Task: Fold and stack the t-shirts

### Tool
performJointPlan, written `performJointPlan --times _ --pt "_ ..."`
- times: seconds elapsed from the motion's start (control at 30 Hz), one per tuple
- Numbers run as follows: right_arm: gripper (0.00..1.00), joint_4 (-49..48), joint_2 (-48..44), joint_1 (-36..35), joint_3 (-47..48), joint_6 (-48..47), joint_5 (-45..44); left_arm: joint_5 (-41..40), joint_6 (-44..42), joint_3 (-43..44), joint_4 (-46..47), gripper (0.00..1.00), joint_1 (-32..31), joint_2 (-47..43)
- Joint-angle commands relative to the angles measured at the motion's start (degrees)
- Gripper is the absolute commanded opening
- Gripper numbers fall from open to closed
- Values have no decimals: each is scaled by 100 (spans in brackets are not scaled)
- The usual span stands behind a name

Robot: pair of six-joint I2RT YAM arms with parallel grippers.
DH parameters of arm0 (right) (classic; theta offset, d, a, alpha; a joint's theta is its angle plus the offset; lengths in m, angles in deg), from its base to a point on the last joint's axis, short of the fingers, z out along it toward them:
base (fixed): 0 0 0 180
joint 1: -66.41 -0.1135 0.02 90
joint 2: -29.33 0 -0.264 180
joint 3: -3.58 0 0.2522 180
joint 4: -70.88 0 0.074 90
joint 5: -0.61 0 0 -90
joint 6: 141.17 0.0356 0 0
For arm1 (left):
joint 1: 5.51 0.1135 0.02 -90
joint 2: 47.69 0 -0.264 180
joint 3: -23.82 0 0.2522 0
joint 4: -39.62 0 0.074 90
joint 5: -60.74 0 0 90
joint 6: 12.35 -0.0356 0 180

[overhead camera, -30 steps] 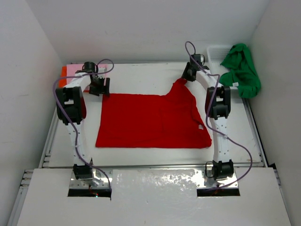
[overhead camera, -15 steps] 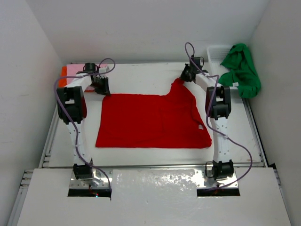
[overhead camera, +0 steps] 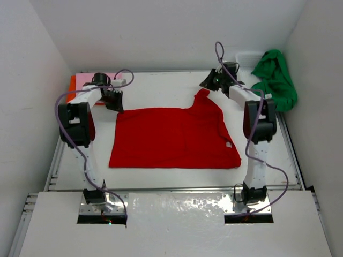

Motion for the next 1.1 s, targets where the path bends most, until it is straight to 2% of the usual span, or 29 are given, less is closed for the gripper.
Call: performJointPlan --times 0.0,0.17,0.3,0.43,0.47,0.5,0.53,0.57,0.6,0.63,0.67,0.7,0.73,0.77,0.87,0.97,1.07 --pt "0 -1270 -1554 -48 -1066 -257 1067 -72 -841 -514 -5 0 -49 -979" --pt "0 -1508 -3191 -40 -3823 -547 1103 -282 -1588 -1638 -102 0 -14 -1805" --pt "0 -1482 -3861 -40 -4863 -688 1042 -397 -1765 -2107 -40 0 12 -2210" --pt "0 -1333 -4276 -40 -5209 -785 674 -520 -1853 -2300 82 0 12 -2369" --pt "0 -1185 -4180 -31 -4887 -855 524 -537 -1818 -2336 153 0 12 -2326" --pt "7 -748 -4031 -22 -4588 -891 201 -503 -1757 -2327 293 0 21 -2273" --pt "19 -474 -3629 -39 -4211 -934 -28 -459 -1652 -2292 303 0 -14 -2203" --pt "25 -158 -3390 -48 -3363 -996 -292 -406 -1616 -2153 294 0 -40 -2046" --pt "33 515 -3118 -74 -2902 -1057 -877 -345 -1555 -2073 259 0 -101 -1983" --pt "48 809 -2507 -127 -2428 -1154 -1109 -327 -1537 -1977 250 0 -128 -1930" --pt "52 1412 -2161 -145 -1492 -1250 -1303 -318 -1519 -1958 267 0 -154 -1886" --pt "54 1740 -1818 -145 -1065 -1243 -1610 -283 -1476 -1949 337 0 -198 -1894" --pt "55 1987 -1154 -145 -652 -1208 -1700 -265 -1458 -1949 381 0 -199 -1903" --pt "56 2390 -851 -145 31 -1225 -1788 -239 -1440 -1949 434 0 -216 -1929" --pt "56 2910 237 -154 1105 -1094 -1859 -247 -1379 -1914 487 0 -225 -1921" --pt "57 2983 925 -233 1847 -795 -1727 -274 -1378 -1914 505 0 -242 -1860" --pt "61 2921 1199 -461 2165 -768 -2481 -248 -1378 -1923 487 0 -242 -1789"
